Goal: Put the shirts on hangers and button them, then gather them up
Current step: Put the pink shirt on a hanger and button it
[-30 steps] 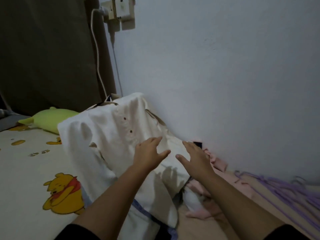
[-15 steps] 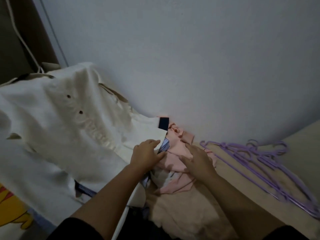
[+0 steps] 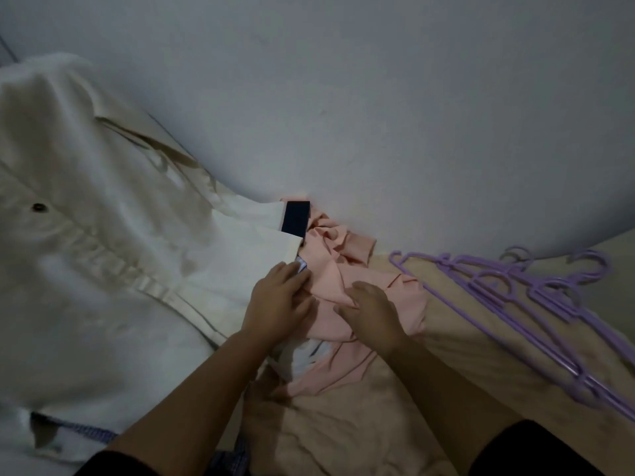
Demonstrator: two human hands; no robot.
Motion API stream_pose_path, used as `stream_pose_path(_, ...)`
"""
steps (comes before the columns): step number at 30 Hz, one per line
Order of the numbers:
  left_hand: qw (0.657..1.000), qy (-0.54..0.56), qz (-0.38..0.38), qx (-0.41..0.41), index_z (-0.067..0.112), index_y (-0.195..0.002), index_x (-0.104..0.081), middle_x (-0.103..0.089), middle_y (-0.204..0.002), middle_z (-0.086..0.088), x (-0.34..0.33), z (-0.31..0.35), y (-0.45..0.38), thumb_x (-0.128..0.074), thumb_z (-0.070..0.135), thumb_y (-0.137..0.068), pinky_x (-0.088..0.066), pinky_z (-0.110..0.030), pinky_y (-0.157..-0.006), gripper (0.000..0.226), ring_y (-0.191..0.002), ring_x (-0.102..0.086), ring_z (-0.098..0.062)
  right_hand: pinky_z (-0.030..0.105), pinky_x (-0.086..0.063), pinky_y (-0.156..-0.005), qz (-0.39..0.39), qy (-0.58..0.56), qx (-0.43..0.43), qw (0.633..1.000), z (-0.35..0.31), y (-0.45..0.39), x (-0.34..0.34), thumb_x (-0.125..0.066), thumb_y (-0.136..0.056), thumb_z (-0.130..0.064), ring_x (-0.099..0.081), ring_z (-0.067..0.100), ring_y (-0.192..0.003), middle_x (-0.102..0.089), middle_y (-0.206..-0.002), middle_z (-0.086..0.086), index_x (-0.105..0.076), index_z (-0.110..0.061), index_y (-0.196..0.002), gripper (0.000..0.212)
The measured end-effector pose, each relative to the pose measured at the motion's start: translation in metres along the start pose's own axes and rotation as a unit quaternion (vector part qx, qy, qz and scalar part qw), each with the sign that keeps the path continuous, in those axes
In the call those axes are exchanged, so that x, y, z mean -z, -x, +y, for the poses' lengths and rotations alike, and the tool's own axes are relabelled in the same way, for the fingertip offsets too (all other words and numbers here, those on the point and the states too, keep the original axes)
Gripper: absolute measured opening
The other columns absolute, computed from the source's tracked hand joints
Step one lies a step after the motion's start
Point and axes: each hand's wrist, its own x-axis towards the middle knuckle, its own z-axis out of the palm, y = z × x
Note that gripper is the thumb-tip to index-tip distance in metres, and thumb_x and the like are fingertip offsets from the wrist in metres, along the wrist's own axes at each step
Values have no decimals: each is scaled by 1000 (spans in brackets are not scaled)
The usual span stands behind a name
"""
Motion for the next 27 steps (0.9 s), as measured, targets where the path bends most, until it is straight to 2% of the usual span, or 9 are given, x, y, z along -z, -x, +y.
stream_pose_path(2,1000,-11,11,-2,17,-134,-55,-50,-142,-7,-6,-1,-2,-62,34,-89,-36,-39,-105,49,-130,-44,-25,33,-39,-96,5,-15,-5,1000,5,-2,-6,-50,-93,-35,-49,19,-117,-56,-127,1,-60,-19,-121,34)
stream_pose_path(6,1000,-14,4,-11,19,-137,-52,-44,-147,-5,-6,2,-3,-58,36,-90,-33,-43,-108,51,-136,-37,-25,28,-39,-61,35,-241,-68,968,4,9,5,-46,-85,-28,-53,20,-73,-52,-73,-3,-50,-22,-81,9)
stream_pose_path(11,998,-20,-36,-49,20,-138,-50,-42,-148,-11,7,18,-8,-47,44,-85,-42,-49,-100,58,-135,-38,-34,36,-44,-69,128,-368,-112,914,12,35,41,-41,-69,-37,-49,22,-75,-46,-74,6,-46,-16,-69,22)
stream_pose_path(14,991,-49,-101,-67,25,-132,-57,-42,-148,-5,14,39,-13,-53,31,-93,-34,-40,-105,39,-138,-35,-29,23,-40,-65,155,-373,-74,912,12,57,66,-42,-74,-28,-47,9,-65,-46,-67,0,-45,-18,-60,17)
stream_pose_path(18,959,150,-233,56,12,-113,-68,-67,-113,-7,30,75,-7,-45,22,-99,-43,-27,-84,29,-104,-58,-24,29,-34,-67,170,-327,-87,926,18,73,82,-48,-94,-15,-46,18,-76,-47,-74,7,-52,1,-73,27)
stream_pose_path(20,929,238,-270,83,10,-83,-63,-61,-79,-5,36,88,3,-46,24,-99,-40,-21,-63,27,-74,-54,-19,31,-39,-75,153,-289,-109,939,21,78,85,-49,-96,-30,-52,18,-84,-57,-84,3,-57,-6,-85,27)
stream_pose_path(22,903,278,-314,96,13,-72,-57,-49,-62,1,41,96,16,-49,25,-98,-35,-20,-55,30,-58,-41,-13,32,-42,-82,133,-235,-133,954,22,86,85,-45,-96,-42,-55,19,-94,-59,-98,1,-56,-13,-103,32)
stream_pose_path(24,884,307,-336,105,13,-91,-71,-58,-68,3,40,95,24,-51,20,-96,-41,-22,-64,21,-62,-48,-11,31,-41,-83,129,-200,-151,960,22,93,81,-43,-95,-47,-55,21,-99,-58,-104,1,-53,-15,-112,37)
stream_pose_path(27,891,318,-294,136,17,-125,-62,-61,-114,5,42,86,27,-50,11,-94,-42,-22,-91,33,-101,-54,-10,33,-44,-83,141,-135,-140,971,27,93,70,-45,-92,-51,-57,23,-100,-62,-105,3,-58,-15,-110,42)
